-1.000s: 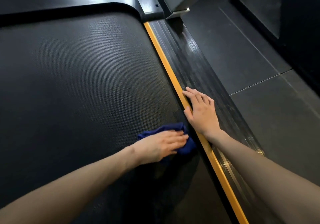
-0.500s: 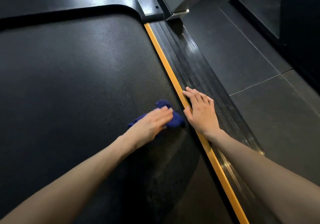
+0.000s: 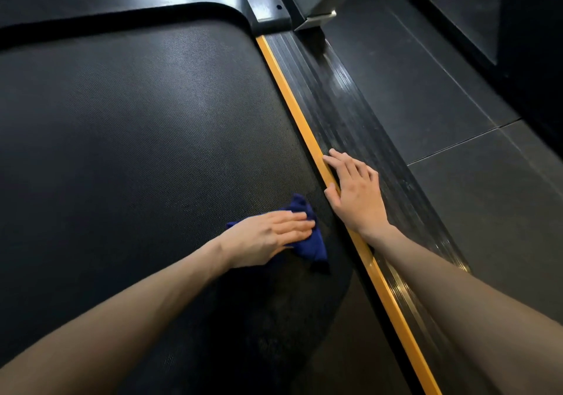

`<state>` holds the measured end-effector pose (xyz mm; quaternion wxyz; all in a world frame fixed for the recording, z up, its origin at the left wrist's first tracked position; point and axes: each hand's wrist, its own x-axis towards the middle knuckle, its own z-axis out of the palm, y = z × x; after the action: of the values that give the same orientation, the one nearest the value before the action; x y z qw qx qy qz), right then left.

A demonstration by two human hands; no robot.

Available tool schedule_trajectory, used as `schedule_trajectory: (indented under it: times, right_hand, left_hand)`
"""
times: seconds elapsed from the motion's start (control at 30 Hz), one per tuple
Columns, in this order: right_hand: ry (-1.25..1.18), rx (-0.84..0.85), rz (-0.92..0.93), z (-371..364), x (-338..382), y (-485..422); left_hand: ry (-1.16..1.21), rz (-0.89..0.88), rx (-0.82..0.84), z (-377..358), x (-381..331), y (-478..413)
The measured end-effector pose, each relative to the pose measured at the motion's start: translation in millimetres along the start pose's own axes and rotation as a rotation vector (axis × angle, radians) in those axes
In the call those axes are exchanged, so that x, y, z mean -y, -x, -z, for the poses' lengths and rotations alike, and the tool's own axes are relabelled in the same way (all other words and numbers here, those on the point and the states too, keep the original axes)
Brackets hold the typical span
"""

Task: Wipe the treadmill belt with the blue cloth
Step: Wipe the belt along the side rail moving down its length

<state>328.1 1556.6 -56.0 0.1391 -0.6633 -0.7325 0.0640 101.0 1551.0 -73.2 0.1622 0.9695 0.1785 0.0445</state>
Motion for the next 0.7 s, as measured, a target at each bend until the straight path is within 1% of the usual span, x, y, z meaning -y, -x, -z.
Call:
schedule_trajectory:
  times: [0.1, 0.17, 0.23, 0.37, 0.47, 0.6, 0.63, 0.67, 0.7]
  right_hand:
    - [0.006, 0.001, 0.001, 0, 0, 0]
    - [0.004, -0.004, 0.002, 1, 0, 0]
    - [0.0, -0.007, 0.003, 1, 0, 0]
    - [0.005, -0.001, -0.001, 1, -1, 0]
    - [0.048, 0.057, 0.005, -1, -3, 0]
    - [0.093, 0.159, 0.015, 5, -1, -5]
    - [0.084, 0.197, 0.002, 7, 3, -5]
    - [0.056, 0.226, -0.03, 10, 11, -4]
    - [0.017, 0.222, -0.077, 13, 20, 1]
  left_hand:
    - [-0.032, 0.14, -0.056, 0, 10, -6]
    - [-0.026, 0.173, -0.079, -1, 8, -8]
    - [0.046, 0.135, -0.078, -1, -3, -4]
    - [0.171, -0.047, 0.004, -4, -27, 8]
    - [0.231, -0.059, 0.076, -10, -40, 14]
    - [0.15, 0.052, 0.124, -11, -50, 15]
    - [0.165, 0.081, 0.148, -9, -53, 15]
    - [0.23, 0.121, 0.161, -5, -57, 16]
    - [0.323, 0.175, 0.134, -1, -60, 18]
